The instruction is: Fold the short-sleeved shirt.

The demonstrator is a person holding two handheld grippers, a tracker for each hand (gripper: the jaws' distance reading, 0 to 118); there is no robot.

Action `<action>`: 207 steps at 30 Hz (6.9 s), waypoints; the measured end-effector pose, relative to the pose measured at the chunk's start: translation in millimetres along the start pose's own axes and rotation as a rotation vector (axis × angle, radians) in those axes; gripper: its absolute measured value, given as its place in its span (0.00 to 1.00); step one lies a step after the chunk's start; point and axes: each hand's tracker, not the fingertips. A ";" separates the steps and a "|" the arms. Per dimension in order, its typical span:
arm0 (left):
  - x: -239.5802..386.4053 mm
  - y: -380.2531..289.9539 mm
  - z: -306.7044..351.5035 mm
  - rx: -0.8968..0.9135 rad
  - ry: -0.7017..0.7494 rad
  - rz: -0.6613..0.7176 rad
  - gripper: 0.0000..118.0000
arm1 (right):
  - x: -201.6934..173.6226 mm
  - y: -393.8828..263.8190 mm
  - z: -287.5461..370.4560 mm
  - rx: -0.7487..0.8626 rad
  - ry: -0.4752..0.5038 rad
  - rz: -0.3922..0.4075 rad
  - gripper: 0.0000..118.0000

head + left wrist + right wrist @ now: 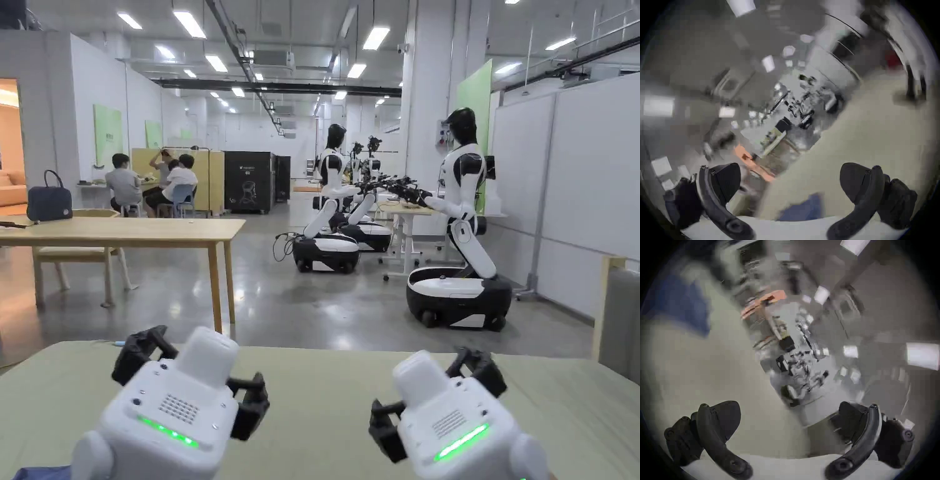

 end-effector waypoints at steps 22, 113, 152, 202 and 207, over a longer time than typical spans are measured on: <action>-3.3 -19.8 7.3 0.015 0.015 0.227 1.00 | 15.1 -19.0 17.4 0.050 0.043 -0.433 1.00; -154.4 -349.9 -177.4 -1.012 0.045 0.277 0.98 | -196.6 -49.6 -40.2 -0.173 0.377 -0.202 0.00; 355.7 -194.0 -174.9 -0.717 -0.689 0.052 0.04 | 85.7 -152.1 56.8 -0.221 -0.090 -0.413 0.00; -20.5 -263.2 -245.0 -0.917 -0.130 0.183 0.62 | 102.3 -263.9 -69.8 -0.554 -0.108 -0.379 0.03; -13.0 -233.6 -208.8 -0.842 -0.142 0.118 0.01 | 115.7 -304.5 -125.6 -0.669 -0.060 -0.379 1.00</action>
